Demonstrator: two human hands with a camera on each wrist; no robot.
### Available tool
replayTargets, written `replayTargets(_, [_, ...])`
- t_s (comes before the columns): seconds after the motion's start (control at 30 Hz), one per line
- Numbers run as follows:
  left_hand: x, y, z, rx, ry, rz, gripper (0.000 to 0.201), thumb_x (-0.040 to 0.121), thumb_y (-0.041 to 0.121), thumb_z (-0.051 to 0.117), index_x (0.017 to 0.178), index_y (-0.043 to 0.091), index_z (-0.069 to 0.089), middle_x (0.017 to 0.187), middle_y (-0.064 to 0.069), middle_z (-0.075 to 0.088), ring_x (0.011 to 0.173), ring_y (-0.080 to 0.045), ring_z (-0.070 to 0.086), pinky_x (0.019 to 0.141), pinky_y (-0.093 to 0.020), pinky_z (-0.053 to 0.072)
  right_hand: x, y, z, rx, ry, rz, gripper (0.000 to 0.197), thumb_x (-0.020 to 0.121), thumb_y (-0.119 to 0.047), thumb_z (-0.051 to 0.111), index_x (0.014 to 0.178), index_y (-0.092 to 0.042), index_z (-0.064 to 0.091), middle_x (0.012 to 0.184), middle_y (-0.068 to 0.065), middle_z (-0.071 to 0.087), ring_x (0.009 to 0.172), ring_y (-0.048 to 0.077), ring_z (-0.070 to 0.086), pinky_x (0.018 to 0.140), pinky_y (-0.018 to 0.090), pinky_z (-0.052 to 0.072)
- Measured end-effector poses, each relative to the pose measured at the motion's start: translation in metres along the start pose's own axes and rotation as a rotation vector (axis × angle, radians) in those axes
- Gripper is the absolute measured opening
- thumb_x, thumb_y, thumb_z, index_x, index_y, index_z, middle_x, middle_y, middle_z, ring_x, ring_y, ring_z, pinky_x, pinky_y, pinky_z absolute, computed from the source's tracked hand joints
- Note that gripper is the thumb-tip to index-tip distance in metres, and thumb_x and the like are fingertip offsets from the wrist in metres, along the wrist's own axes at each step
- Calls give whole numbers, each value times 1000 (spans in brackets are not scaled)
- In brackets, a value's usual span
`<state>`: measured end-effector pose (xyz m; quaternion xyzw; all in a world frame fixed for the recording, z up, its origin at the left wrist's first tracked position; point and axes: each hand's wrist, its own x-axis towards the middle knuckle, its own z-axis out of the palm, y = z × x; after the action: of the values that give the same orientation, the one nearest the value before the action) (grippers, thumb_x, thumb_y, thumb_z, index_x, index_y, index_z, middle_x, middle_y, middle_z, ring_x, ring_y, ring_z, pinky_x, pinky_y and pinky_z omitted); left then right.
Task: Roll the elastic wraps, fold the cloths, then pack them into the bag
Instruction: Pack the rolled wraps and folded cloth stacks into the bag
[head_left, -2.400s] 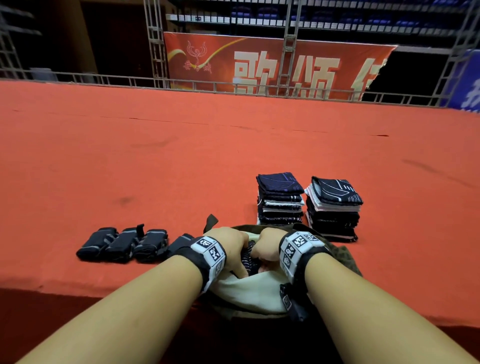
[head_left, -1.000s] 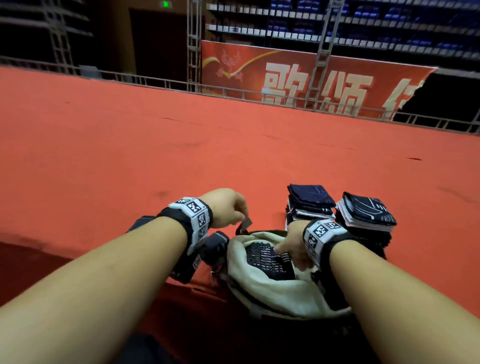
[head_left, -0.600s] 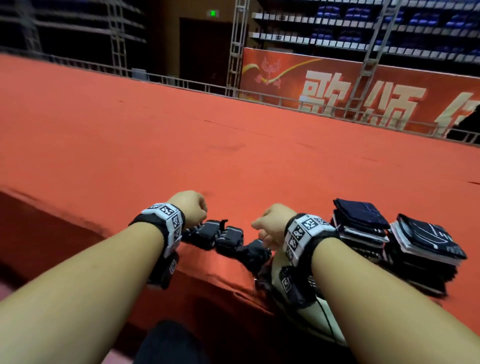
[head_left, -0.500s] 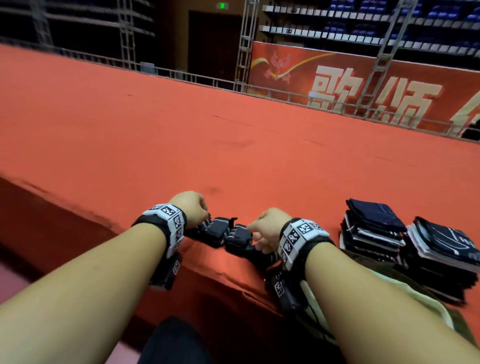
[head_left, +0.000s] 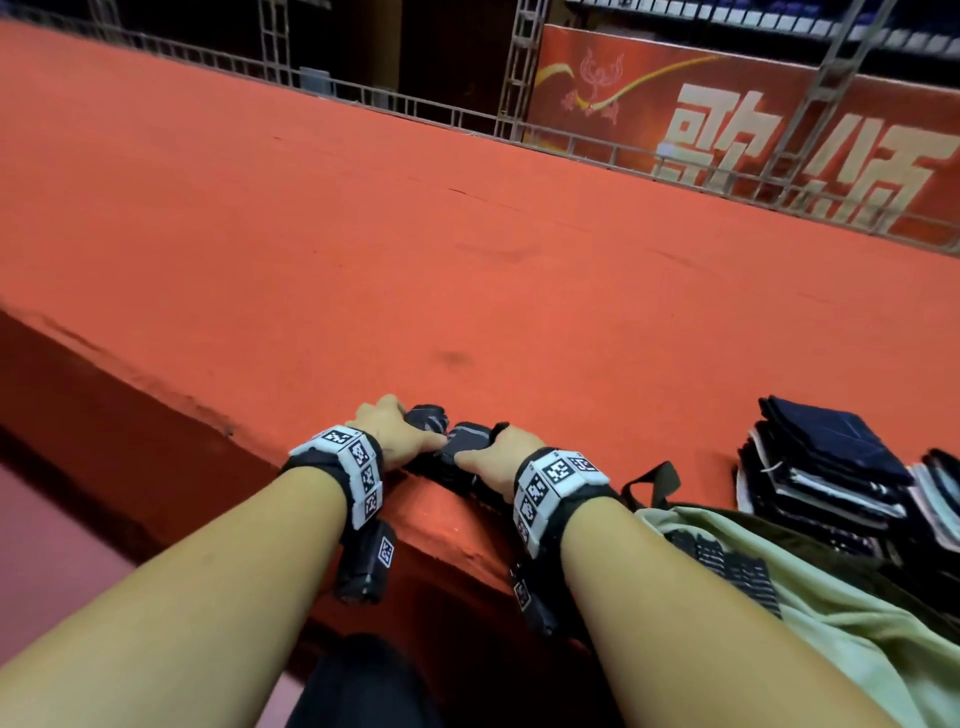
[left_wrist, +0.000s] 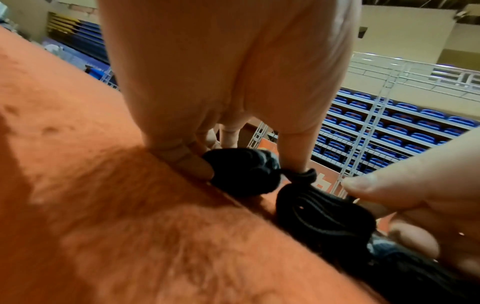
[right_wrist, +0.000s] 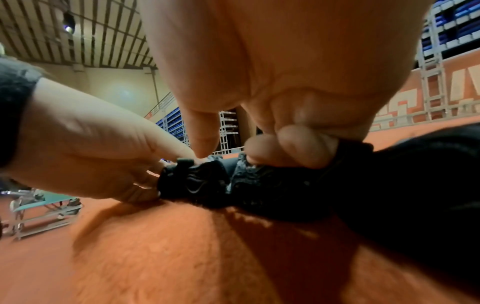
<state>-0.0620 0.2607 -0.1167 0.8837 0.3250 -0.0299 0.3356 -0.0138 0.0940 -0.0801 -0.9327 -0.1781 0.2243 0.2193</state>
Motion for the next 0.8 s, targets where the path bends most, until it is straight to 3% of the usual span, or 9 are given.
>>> replayTargets(0.07, [7,-5,6,-30,-11,-15,96,47,77,72,125,24,51,124,-6,59,110,-29,60,97,-43,51,-4,-6,-2,-81,-42,-43,31,96,-40,56,112,-15,63,99,7,61,90,28,60,76,32,45])
replayTargets(0.17, [10,-6,7,-68,-14,-37,88,46,74,72,116,25,53,116,-4,63,103,-27,62,89,-39,51,-6,-9,-7,-136,-52,-64,31,103,-31,47,121,-11,62,99,6,53,97,29,57,77,31,40])
replayTargets(0.3, [9,-9,7,-122,5,-51,62,65,62,79,108,25,55,106,-1,66,92,-21,62,73,-33,44,1,-5,-2,-105,-39,-9,29,93,-44,61,103,-17,61,101,6,62,89,23,58,76,30,45])
replayTargets(0.43, [10,-11,8,-140,14,-49,53,70,58,79,105,26,54,103,1,66,87,-17,61,69,-33,43,12,5,5,15,-4,3,46,82,-45,72,116,-15,66,107,3,71,95,21,68,82,31,55])
replayTargets(0.53, [9,-10,11,-114,20,-58,65,61,65,76,107,27,53,110,-2,65,96,-24,61,80,-36,49,14,12,7,87,0,-8,51,79,-46,76,120,-20,62,102,0,69,89,19,67,69,28,50])
replayTargets(0.6, [10,-9,13,-78,25,-56,79,49,72,70,113,28,52,114,-4,62,105,-30,60,92,-42,51,13,17,4,160,-4,1,45,79,-43,77,115,-23,58,91,-2,66,75,17,63,57,24,44])
replayTargets(0.67, [12,-9,14,-55,18,-53,87,45,74,69,117,28,50,115,-4,61,106,-31,60,94,-44,52,12,22,1,265,-36,6,39,80,-39,77,110,-24,58,85,-3,65,63,15,59,51,24,40])
replayTargets(0.8, [10,-4,18,42,65,-61,73,65,61,75,123,27,50,121,-7,55,113,-33,54,97,-45,49,15,32,0,487,-116,-23,35,81,-28,78,112,-31,62,89,-4,72,59,13,58,50,24,37])
